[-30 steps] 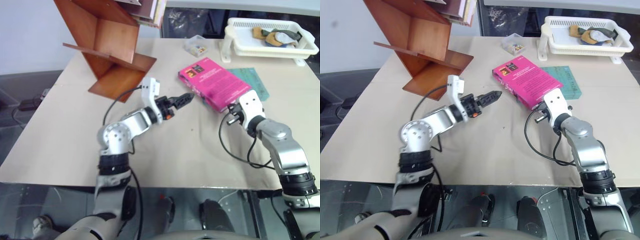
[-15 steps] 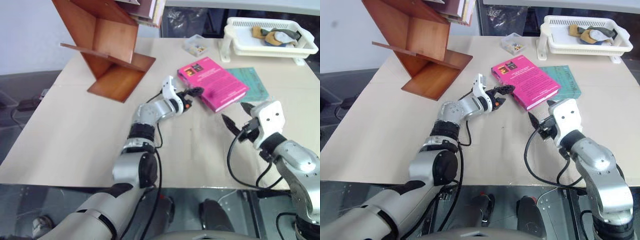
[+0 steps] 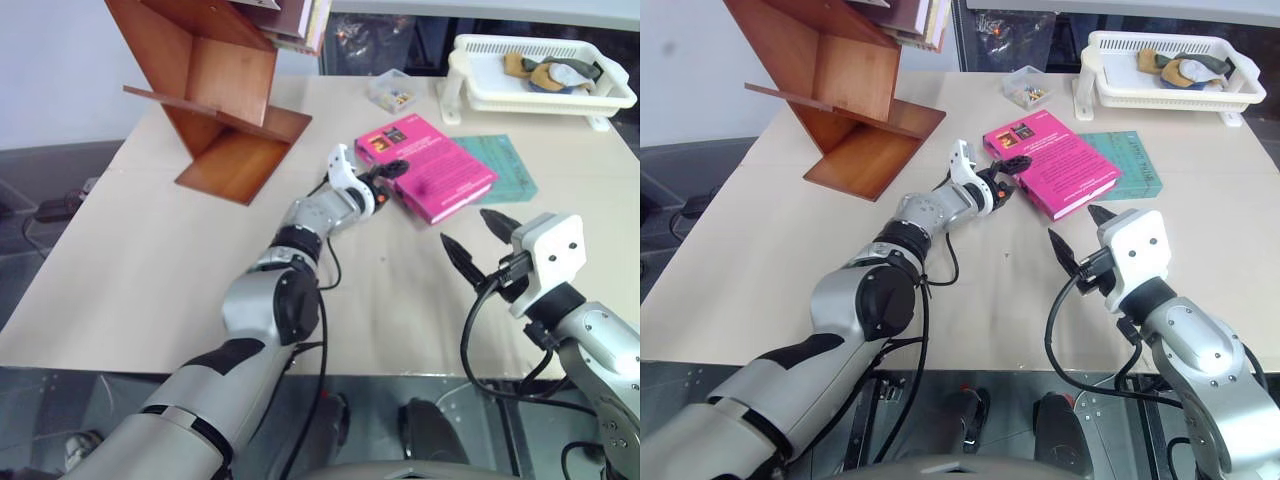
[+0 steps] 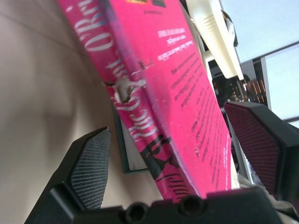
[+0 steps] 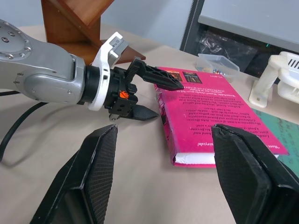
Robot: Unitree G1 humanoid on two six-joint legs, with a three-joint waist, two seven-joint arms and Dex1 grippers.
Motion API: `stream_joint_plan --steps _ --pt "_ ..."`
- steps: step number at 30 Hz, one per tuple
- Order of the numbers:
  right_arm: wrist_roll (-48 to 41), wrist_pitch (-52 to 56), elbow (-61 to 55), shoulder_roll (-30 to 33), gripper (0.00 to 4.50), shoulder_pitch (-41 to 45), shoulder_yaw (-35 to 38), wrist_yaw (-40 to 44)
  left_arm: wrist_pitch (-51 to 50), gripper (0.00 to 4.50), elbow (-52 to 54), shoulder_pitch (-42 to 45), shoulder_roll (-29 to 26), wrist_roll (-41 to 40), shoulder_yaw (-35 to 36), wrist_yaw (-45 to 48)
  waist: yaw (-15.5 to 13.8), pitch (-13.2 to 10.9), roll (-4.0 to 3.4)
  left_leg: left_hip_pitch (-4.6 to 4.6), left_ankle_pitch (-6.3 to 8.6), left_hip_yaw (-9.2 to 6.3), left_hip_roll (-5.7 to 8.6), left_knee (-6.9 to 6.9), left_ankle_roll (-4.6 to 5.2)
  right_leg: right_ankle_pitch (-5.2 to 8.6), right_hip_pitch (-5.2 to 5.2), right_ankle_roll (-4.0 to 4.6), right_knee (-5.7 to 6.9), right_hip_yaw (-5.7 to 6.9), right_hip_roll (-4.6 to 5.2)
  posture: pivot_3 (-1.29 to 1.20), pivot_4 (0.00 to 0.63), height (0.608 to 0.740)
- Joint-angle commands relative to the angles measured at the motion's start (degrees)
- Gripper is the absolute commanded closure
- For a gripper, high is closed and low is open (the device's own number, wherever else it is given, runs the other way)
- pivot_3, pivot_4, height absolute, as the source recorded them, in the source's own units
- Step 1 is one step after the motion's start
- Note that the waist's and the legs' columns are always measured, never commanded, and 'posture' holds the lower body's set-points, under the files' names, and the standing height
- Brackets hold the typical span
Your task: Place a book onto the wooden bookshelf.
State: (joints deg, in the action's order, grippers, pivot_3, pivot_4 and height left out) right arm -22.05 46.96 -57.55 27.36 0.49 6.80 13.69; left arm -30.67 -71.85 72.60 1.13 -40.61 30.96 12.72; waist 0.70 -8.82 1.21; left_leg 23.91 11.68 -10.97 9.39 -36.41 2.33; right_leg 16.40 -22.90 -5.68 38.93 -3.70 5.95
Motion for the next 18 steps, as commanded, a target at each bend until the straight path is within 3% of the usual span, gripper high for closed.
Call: stream_joint_plan --steps 1,4,5,7,14,15,18 --pt "-1.9 -2.2 -2.5 1.7 1.21 -0.5 -0.1 -2.5 2.4 0.00 -1.0 2.9 0.8 0.2 1.6 -0.1 -0.1 0.0 0.01 0.00 0.00 0.00 0.01 0.00 0.00 0.00 0.00 0.00 0.00 0.00 0.00 0.00 0.150 0.740" --pt "-3.1 -2.9 -2.5 3.3 1.21 -1.2 0.0 -4.2 3.9 0.00 -2.1 3.1 1.4 -0.4 3.4 -1.6 -0.1 0.0 0.01 0.00 0.00 0.00 0.01 0.00 0.00 0.00 0.00 0.00 -0.01 0.00 0.00 0.00 0.150 0.740" --pt "-3.5 -3.2 -2.5 3.8 1.14 -1.5 0.1 -4.8 4.2 0.26 -2.4 3.1 1.6 -0.9 4.4 -2.3 -0.1 0.0 0.01 0.00 0.00 0.00 0.01 0.00 0.00 0.00 0.01 0.00 -0.01 0.00 0.00 0.00 0.150 0.740" --pt "-4.4 -3.6 -2.5 4.9 1.11 -1.9 0.3 -6.1 4.7 0.86 -2.8 3.1 2.0 -1.4 5.9 -3.3 0.0 0.0 0.01 0.00 0.00 0.01 0.01 0.00 0.00 0.00 0.01 0.00 0.00 0.00 0.00 0.00 0.150 0.740" --pt "-7.8 -4.7 -2.5 8.4 1.11 -2.8 0.7 -10.3 5.1 4.19 -3.3 2.6 2.4 -2.9 10.2 -5.7 0.0 0.0 0.02 0.00 0.00 0.01 0.00 -0.01 0.00 0.00 0.01 0.00 0.01 -0.01 0.00 0.00 0.150 0.740" --pt "-8.3 -4.9 -2.5 8.9 1.11 -3.0 0.8 -10.8 4.5 4.47 -3.3 2.6 2.3 -3.2 10.7 -5.7 0.0 0.0 0.02 0.00 0.00 0.01 0.00 -0.02 0.01 0.00 0.02 0.00 0.01 -0.01 -0.01 0.00 0.150 0.740" --pt "-9.6 -5.5 -2.5 10.1 1.11 -3.4 0.9 -12.2 2.6 4.48 -2.7 2.2 1.3 -3.9 11.7 -6.1 0.0 0.0 0.02 -0.02 0.00 0.02 0.00 -0.03 0.01 0.00 0.03 0.00 0.03 0.00 -0.04 0.00 0.150 0.740"
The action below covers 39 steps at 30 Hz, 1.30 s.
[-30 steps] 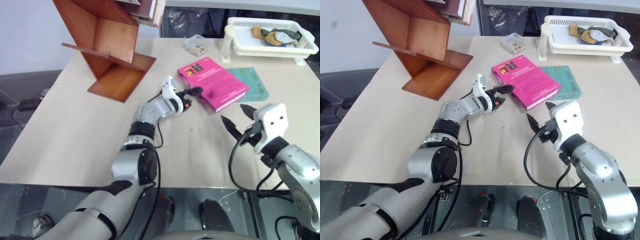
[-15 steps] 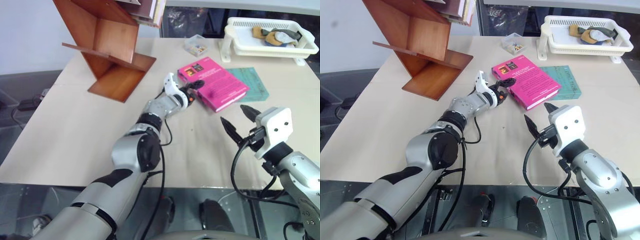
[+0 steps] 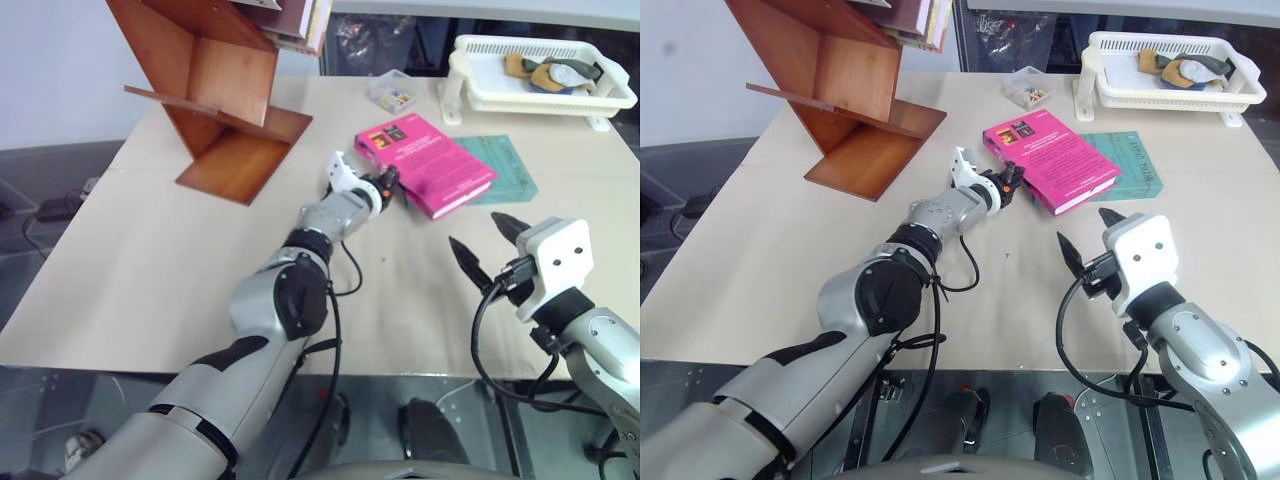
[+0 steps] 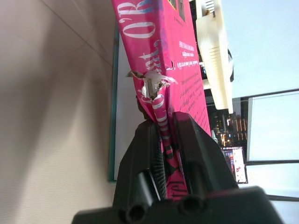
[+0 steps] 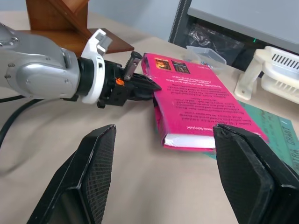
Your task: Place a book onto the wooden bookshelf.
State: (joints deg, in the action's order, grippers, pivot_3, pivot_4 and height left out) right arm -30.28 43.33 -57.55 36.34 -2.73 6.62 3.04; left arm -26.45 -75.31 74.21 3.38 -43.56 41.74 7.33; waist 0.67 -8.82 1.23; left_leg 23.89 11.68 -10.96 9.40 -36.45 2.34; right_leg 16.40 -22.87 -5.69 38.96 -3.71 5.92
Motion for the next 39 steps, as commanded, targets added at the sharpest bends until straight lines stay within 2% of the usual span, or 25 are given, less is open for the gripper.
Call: stream_joint_plan --steps 1,6,9,12,14,16,17,21,26,30,33,39 --pt "-1.7 -1.9 -2.4 1.4 1.11 -0.2 1.0 -1.9 -2.3 4.48 1.0 0.5 -1.4 -1.3 1.3 -0.9 0.1 0.0 0.00 0.00 0.00 0.00 0.00 0.00 0.00 0.00 0.00 0.00 0.00 0.00 0.00 0.00 0.150 0.740" --pt "-2.0 -1.4 -2.4 1.6 1.11 0.5 0.2 -2.6 -7.8 4.48 3.6 0.0 -4.0 -2.3 1.5 -0.2 0.1 0.0 0.00 0.00 0.00 0.00 0.00 -0.02 0.00 0.00 0.00 0.00 0.02 0.00 -0.01 0.00 0.150 0.740" --pt "-2.1 -0.9 -2.4 1.3 1.11 0.8 0.4 -2.2 -14.6 4.48 10.7 -1.4 -6.6 -1.4 -2.2 3.7 0.2 0.0 0.00 0.00 0.00 0.00 0.00 -0.02 0.00 0.00 -0.01 0.00 0.02 -0.01 -0.03 0.00 0.150 0.740" --pt "-2.1 -0.1 -2.4 0.8 1.11 1.0 1.2 -1.4 -23.6 4.48 27.9 -7.0 -8.9 -0.5 -10.5 9.0 0.4 0.0 0.00 0.00 0.00 0.02 -0.01 -0.01 0.00 0.00 -0.04 0.00 0.06 -0.06 -0.07 0.00 0.150 0.740" --pt "-2.2 0.1 -2.0 0.4 1.11 1.4 1.5 -0.5 -25.4 4.48 43.4 -13.3 -11.8 0.8 -18.8 15.4 0.5 0.0 -0.02 0.00 0.00 0.05 -0.04 0.00 0.00 0.00 -0.07 0.01 0.08 -0.11 -0.08 0.00 0.150 0.740" --pt "-2.3 0.0 -1.3 0.1 1.11 1.9 1.7 0.5 -26.5 4.48 55.1 -18.0 -14.9 0.8 -24.0 20.1 0.6 0.0 -0.02 0.00 0.00 0.12 -0.09 0.01 -0.01 -0.01 -0.08 0.02 0.05 -0.19 -0.05 0.00 0.150 0.740" --pt "-2.5 -0.2 -0.7 -0.1 1.11 2.2 1.7 1.2 -25.5 4.48 61.2 -20.2 -18.2 1.4 -26.8 23.8 0.5 0.0 -0.03 0.00 -0.01 0.13 -0.10 0.01 -0.01 -0.01 -0.08 0.02 0.06 -0.20 -0.05 0.00 0.150 0.740" --pt "-2.9 -0.7 1.8 -0.3 1.11 3.6 2.1 4.3 -13.9 4.48 76.6 -26.6 -30.8 8.3 -35.5 38.2 0.2 0.0 -0.04 -0.01 -0.01 0.12 -0.10 -0.02 -0.01 -0.02 -0.06 0.04 0.04 -0.17 -0.06 0.00 0.150 0.740" --pt "-2.8 -1.7 4.7 -0.4 1.11 4.8 2.3 7.9 7.1 4.48 80.4 -28.6 -39.6 17.5 -37.9 49.4 -0.8 0.0 -0.06 -0.11 0.00 0.10 -0.10 0.01 -0.01 -0.02 0.05 0.05 -0.07 -0.06 -0.02 0.00 0.150 0.740" --pt "-2.6 -2.4 6.7 -0.8 1.11 6.5 1.4 10.4 33.5 4.48 72.5 -25.6 -45.2 29.2 -38.2 53.3 -1.0 0.0 -0.06 -0.13 0.00 0.08 -0.10 0.02 -0.01 -0.02 0.06 0.05 -0.08 -0.04 0.02 0.00 0.150 0.740" --pt "-2.1 -3.1 8.2 -1.2 1.11 7.8 0.5 11.9 48.0 4.48 64.3 -21.6 -48.1 33.3 -37.6 54.6 -1.0 0.0 -0.05 -0.11 0.00 0.07 -0.12 0.04 -0.01 -0.02 0.04 0.05 -0.10 -0.03 0.01 0.00 0.150 0.740" --pt "-0.9 -6.3 11.0 -2.7 1.11 10.6 -1.4 15.1 66.0 4.48 48.5 -12.5 -57.3 39.0 -38.0 56.3 -0.1 0.0 -0.02 -0.06 0.00 0.05 -0.10 0.06 0.01 -0.02 0.00 0.05 -0.13 -0.01 0.02 0.00 0.150 0.740"
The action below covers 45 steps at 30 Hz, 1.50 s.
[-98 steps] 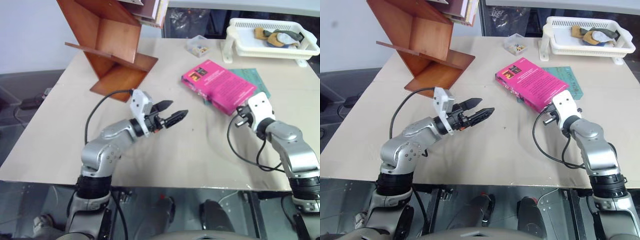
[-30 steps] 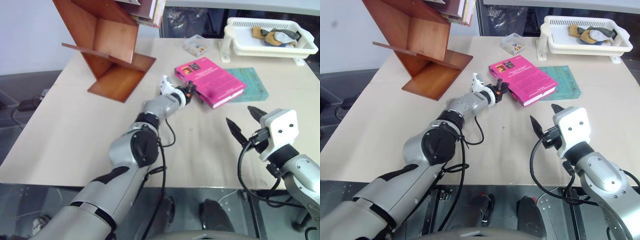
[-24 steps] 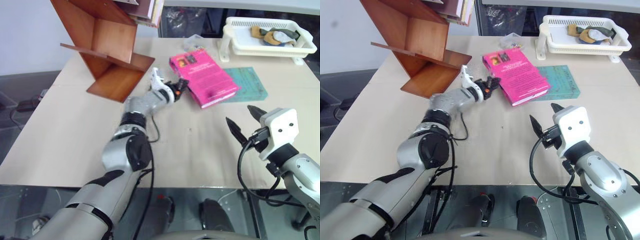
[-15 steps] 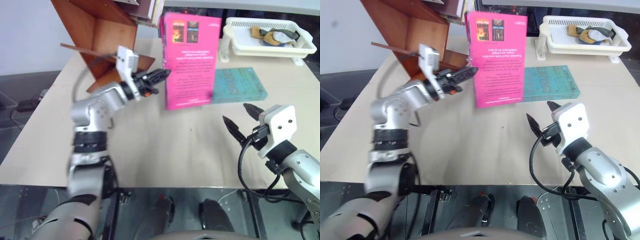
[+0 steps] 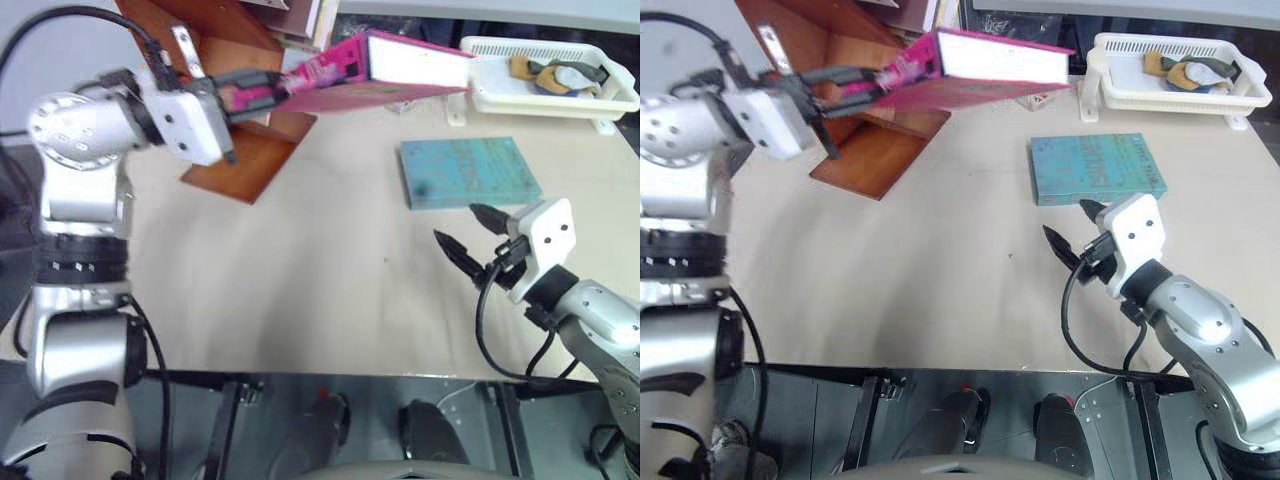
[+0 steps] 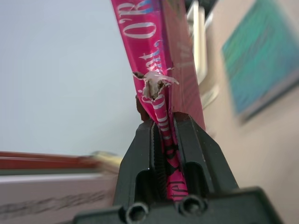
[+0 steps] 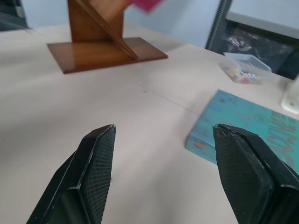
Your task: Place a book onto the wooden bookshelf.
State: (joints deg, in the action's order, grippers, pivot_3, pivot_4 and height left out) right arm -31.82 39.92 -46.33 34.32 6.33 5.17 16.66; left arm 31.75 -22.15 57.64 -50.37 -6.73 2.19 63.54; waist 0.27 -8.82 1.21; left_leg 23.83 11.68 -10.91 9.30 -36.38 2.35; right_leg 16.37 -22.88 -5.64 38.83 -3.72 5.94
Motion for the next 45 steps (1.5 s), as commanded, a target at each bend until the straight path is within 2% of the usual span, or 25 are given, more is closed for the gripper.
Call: stream_joint_plan --steps 1,8,13,16,21,28,35,36,39,43,45 --pt "0.9 -3.3 0.1 -1.0 1.11 2.0 -0.2 1.8 9.3 4.48 -6.6 5.3 -4.3 2.5 1.1 0.5 0.4 0.0 0.00 0.00 0.00 -0.01 0.00 0.01 0.00 0.00 0.00 0.00 0.00 0.01 0.00 0.00 0.150 0.740" --pt "2.4 -4.5 2.1 -2.3 1.11 5.2 -2.1 3.1 19.0 4.48 -32.3 16.9 -9.4 10.4 -5.4 7.0 1.0 0.0 0.04 0.00 0.00 -0.17 0.05 -0.05 0.01 0.01 0.02 -0.02 0.09 0.20 -0.24 0.00 0.150 0.740" --pt "3.7 -4.4 2.5 -3.2 1.11 6.5 -2.3 2.9 23.0 4.48 -45.0 25.5 -10.2 25.4 -13.4 -3.6 0.9 -0.1 0.17 0.03 -0.01 -0.20 0.11 -0.05 0.02 0.02 0.02 -0.03 0.07 0.30 -0.20 0.00 0.150 0.740" --pt "3.9 -3.6 2.5 -3.4 1.11 8.4 -2.4 2.6 23.0 4.48 -48.8 28.8 -10.3 32.9 -18.0 -10.0 0.9 -0.2 0.29 0.03 -0.01 -0.25 0.13 -0.06 0.02 0.02 0.04 -0.04 0.08 0.37 -0.19 0.00 0.150 0.740" --pt "1.1 -0.7 0.7 -3.5 1.11 12.3 -1.9 2.9 18.5 4.48 -53.3 34.3 -10.4 46.2 -26.7 -26.6 1.5 -0.2 0.39 0.05 0.00 -0.28 0.13 -0.07 0.03 0.03 0.04 -0.05 0.10 0.42 -0.19 0.00 0.150 0.740" --pt "-5.1 2.2 -2.1 -3.3 1.11 16.9 0.0 2.6 17.6 4.48 -55.7 34.6 -9.4 50.4 -29.7 -33.8 1.7 -0.2 0.39 0.05 0.03 -0.31 0.13 -0.12 0.10 0.03 0.05 -0.06 0.16 0.54 -0.17 0.00 0.150 0.740" --pt "-7.3 3.7 -1.3 -2.4 1.11 20.2 0.7 2.0 16.4 4.48 -56.6 32.2 -9.8 46.1 -26.2 -28.3 1.9 -0.2 0.39 0.05 0.10 -0.33 0.13 -0.15 0.21 0.03 0.06 -0.06 0.19 0.58 -0.15 0.00 0.150 0.740" --pt "-7.3 3.8 -1.2 -2.2 1.11 20.2 0.7 2.0 16.4 3.44 -56.6 31.7 -10.1 44.6 -25.0 -26.1 1.9 -0.2 0.39 0.05 0.10 -0.33 0.13 -0.15 0.20 0.03 0.06 -0.06 0.19 0.59 -0.15 0.00 0.150 0.740" --pt "-7.4 3.8 -1.0 -1.7 1.11 20.2 0.6 2.2 16.1 2.08 -56.4 30.5 -11.3 41.1 -21.9 -21.6 2.1 -0.2 0.39 0.05 0.10 -0.34 0.13 -0.15 0.20 0.03 0.05 -0.06 0.21 0.62 -0.14 0.00 0.150 0.740" --pt "-7.3 3.2 0.1 -1.4 1.11 20.4 0.4 3.0 17.2 0.24 -55.7 28.6 -13.6 38.4 -19.0 -21.2 2.4 -0.2 0.42 0.07 0.05 -0.29 0.13 -0.15 0.12 0.02 -0.02 -0.05 0.20 0.68 -0.09 0.00 0.150 0.740" --pt "-7.2 2.8 0.8 -1.3 1.11 20.5 0.3 3.7 18.5 0.09 -55.5 27.6 -14.6 35.3 -16.2 -20.2 2.4 -0.2 0.42 0.07 0.00 -0.24 0.13 -0.15 0.05 0.02 -0.05 -0.05 0.21 0.69 -0.06 0.00 0.150 0.740"
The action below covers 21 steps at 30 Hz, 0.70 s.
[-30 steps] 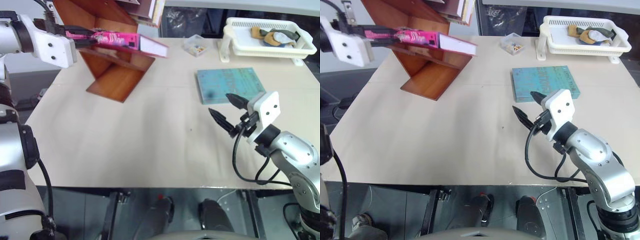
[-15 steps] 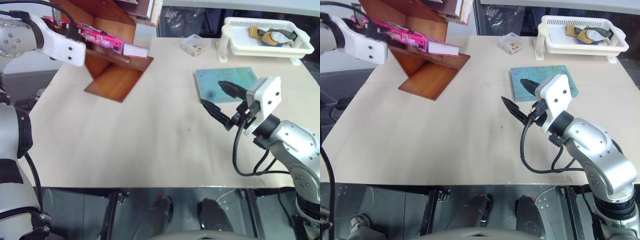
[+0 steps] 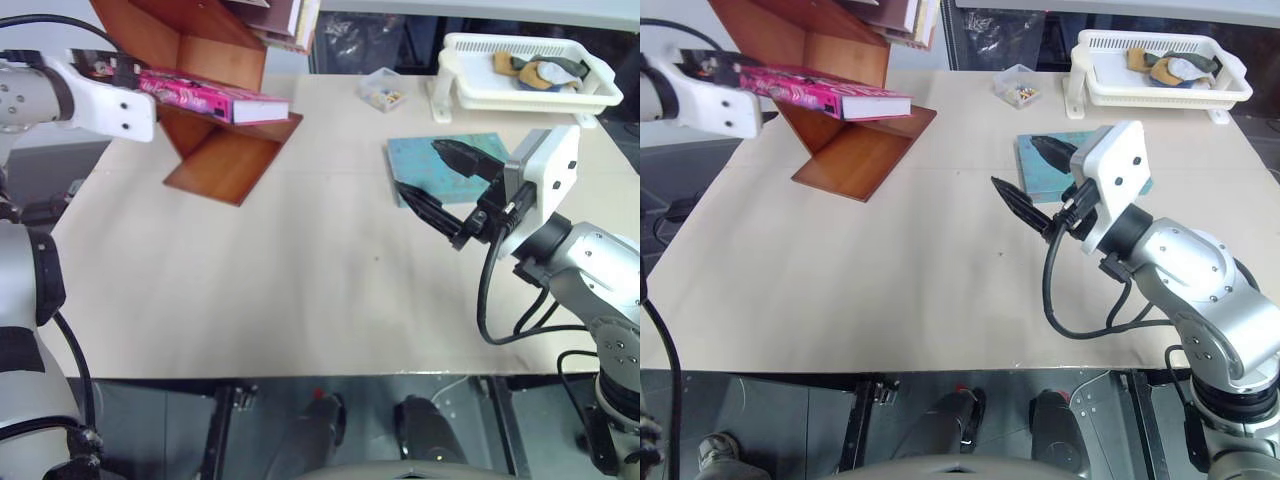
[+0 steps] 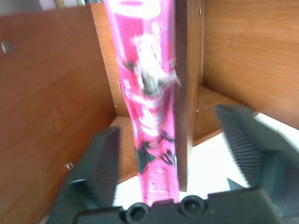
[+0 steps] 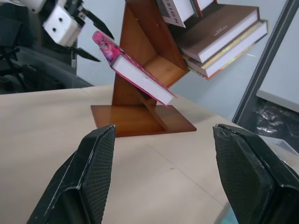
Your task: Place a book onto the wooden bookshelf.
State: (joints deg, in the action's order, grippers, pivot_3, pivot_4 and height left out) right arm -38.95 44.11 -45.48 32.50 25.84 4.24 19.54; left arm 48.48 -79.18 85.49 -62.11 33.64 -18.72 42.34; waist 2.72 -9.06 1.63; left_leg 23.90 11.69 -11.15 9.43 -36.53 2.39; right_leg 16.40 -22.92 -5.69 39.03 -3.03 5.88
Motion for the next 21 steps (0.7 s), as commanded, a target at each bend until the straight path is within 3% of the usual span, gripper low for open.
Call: stream_joint_plan --steps 1,6,9,12,16,20,21 --pt "0.1 -1.6 0.3 0.6 1.11 1.0 1.2 1.1 2.0 0.09 1.6 -0.7 -3.1 -7.7 7.0 2.4 0.0 0.0 0.00 0.00 0.00 0.00 0.00 0.00 0.00 0.00 -0.01 0.00 0.00 0.01 0.00 0.00 0.150 0.740" --pt "1.3 -2.8 1.7 1.3 1.11 0.3 0.9 2.6 2.3 0.09 3.1 -4.9 -3.7 -21.9 18.7 14.4 -0.1 0.0 0.01 0.01 0.00 -0.01 -0.01 0.00 0.00 0.00 -0.02 0.01 0.01 0.07 0.03 0.00 0.150 0.740" --pt "2.3 -3.5 2.5 2.0 1.11 -0.5 0.5 3.8 -2.6 0.09 6.2 -8.7 -2.0 -33.2 26.5 25.5 -0.1 0.0 0.00 0.02 0.00 -0.01 -0.01 -0.04 0.01 0.00 -0.01 0.01 0.05 0.14 0.04 0.00 0.150 0.740" --pt "3.3 -4.1 3.9 2.4 1.11 -0.4 -0.1 5.0 -8.7 0.09 11.8 -14.7 0.2 -41.1 31.2 31.0 -0.1 0.0 -0.03 0.00 0.00 -0.01 -0.01 -0.09 0.00 -0.01 -0.02 0.01 0.13 0.20 0.06 0.00 0.150 0.740" --pt "3.9 -4.6 6.0 2.8 1.11 0.5 -0.8 7.1 -22.2 0.09 29.6 -29.1 4.5 -51.2 36.1 30.3 0.0 0.0 -0.05 -0.02 0.00 0.01 -0.03 -0.26 0.00 -0.01 -0.04 0.03 0.38 0.36 0.13 0.00 0.150 0.740" --pt "4.7 -4.8 6.9 3.1 0.04 0.3 -0.5 7.7 -41.8 0.00 56.4 -47.8 8.9 -60.1 40.5 21.1 0.5 0.0 -0.02 0.00 0.01 0.16 -0.06 -0.38 0.00 -0.01 -0.21 0.06 0.65 0.26 0.20 0.00 0.150 0.740" --pt "4.9 -4.7 6.7 3.2 0.04 -0.1 -0.3 7.6 -46.5 0.00 63.7 -52.3 10.5 -62.3 41.0 18.0 0.6 0.0 -0.03 0.01 0.01 0.19 -0.06 -0.38 0.00 0.00 -0.24 0.07 0.69 0.23 0.24 0.00 0.150 0.740"
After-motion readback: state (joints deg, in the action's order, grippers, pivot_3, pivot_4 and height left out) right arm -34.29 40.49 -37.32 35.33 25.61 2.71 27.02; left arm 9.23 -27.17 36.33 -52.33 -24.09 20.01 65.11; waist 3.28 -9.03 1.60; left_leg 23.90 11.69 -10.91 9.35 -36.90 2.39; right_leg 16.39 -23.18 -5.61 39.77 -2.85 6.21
